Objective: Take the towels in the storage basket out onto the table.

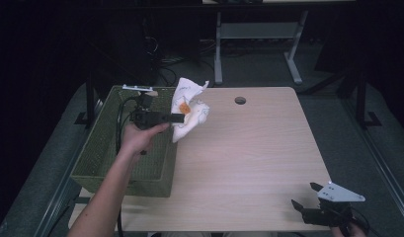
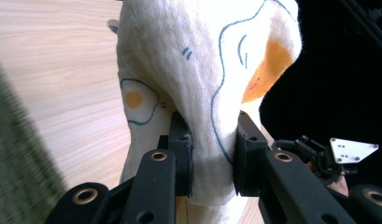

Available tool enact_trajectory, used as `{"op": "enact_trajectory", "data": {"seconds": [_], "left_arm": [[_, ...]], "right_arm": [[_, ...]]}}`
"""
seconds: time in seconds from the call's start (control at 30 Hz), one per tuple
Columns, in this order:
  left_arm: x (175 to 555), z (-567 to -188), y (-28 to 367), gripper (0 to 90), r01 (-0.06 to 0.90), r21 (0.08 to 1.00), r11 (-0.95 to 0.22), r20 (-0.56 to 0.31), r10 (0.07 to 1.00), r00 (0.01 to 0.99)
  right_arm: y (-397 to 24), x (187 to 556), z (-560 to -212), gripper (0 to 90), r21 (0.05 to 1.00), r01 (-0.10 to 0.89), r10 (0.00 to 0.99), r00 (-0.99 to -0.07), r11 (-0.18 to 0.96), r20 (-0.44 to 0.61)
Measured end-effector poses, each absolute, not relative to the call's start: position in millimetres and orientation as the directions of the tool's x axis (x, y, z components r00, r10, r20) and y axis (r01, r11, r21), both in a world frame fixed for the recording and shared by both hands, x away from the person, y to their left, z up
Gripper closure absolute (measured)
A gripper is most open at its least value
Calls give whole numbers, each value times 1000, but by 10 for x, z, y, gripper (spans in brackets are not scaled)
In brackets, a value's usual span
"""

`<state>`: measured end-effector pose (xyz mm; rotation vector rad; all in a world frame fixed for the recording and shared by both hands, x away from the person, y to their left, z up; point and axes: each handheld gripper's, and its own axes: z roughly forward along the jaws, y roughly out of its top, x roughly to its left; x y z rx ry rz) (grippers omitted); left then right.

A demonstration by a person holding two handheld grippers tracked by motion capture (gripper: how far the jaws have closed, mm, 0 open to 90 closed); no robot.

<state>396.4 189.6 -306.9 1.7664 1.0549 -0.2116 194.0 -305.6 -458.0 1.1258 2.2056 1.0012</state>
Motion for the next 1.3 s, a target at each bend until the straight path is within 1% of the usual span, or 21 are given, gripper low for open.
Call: {"op": "enact_trajectory", "data": {"seconds": [0.27,0.57,1.3], "left_arm": [[3999,-3066,1631,731,726,676,-123,-570,537,622],[4065,-3107,1367,731,716,683,-143,-578,494,650],[4172,-3291,977,732,726,667,-165,-591,476,652]], "right_arm": [[-3073,1939,-4575,139,781,490,832,-550,388,-69],[-3046,1944,-4580,139,775,483,823,-562,409,-84],[-3068,1944,-4568,139,780,481,828,-555,401,-83]]}}
